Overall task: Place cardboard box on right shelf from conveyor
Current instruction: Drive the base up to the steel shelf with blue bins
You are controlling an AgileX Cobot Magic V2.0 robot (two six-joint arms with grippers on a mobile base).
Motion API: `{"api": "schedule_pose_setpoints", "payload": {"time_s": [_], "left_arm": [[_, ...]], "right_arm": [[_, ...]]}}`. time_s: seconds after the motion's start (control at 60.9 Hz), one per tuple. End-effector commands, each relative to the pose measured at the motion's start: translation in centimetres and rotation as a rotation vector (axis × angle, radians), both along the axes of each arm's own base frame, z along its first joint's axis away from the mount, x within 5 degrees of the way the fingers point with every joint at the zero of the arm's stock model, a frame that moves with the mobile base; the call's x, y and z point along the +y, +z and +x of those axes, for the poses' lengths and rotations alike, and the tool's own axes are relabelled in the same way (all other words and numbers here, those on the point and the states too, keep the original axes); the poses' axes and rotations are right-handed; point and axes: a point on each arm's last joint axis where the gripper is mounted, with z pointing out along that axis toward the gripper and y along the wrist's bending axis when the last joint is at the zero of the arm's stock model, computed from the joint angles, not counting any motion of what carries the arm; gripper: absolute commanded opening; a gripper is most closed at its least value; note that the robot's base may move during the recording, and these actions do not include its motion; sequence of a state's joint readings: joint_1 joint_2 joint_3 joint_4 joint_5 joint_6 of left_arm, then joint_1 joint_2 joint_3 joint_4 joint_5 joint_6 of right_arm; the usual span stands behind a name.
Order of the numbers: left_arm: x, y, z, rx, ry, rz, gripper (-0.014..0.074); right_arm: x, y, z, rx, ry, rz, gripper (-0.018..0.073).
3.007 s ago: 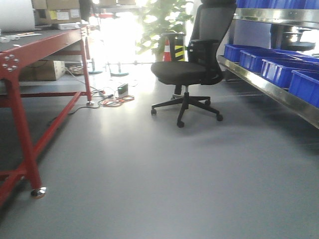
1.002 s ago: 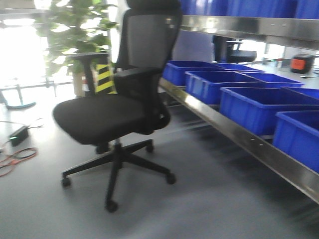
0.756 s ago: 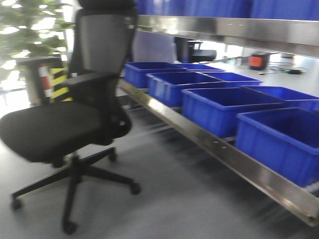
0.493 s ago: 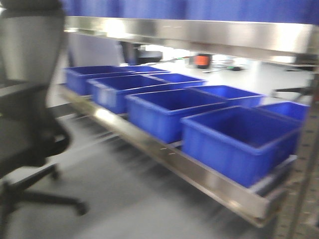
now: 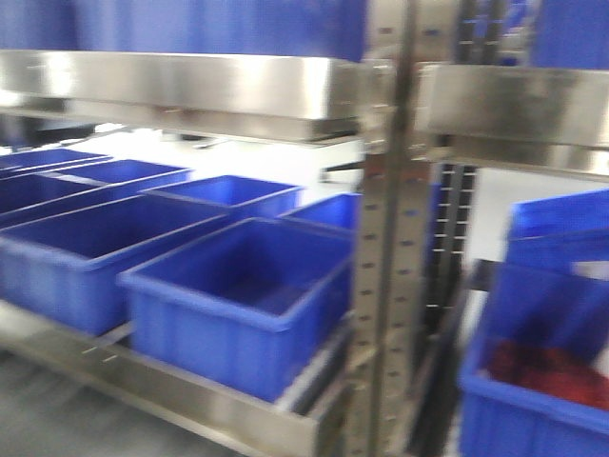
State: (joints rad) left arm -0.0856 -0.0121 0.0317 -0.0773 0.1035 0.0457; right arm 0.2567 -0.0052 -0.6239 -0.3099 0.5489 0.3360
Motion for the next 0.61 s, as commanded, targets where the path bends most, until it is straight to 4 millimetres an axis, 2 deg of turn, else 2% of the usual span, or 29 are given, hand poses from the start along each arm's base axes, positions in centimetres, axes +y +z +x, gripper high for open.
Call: {"api": "schedule_pose_setpoints", "payload": {"time_s": [0.0,0.591], "left_arm": [[0.05,0.55,-0.08,-0.093,0.003,-0.014,-0.0116],[0.16,0.55,-0.07,-0.094,0.023,-0.013,-0.0116]], "right_arm": [[0.11,1.62,-0.16,-0.107,0.001,-0.026,0.0305],[0.11,1.62,-0.16,-0.107,0.001,-0.026,0.0305]]}}
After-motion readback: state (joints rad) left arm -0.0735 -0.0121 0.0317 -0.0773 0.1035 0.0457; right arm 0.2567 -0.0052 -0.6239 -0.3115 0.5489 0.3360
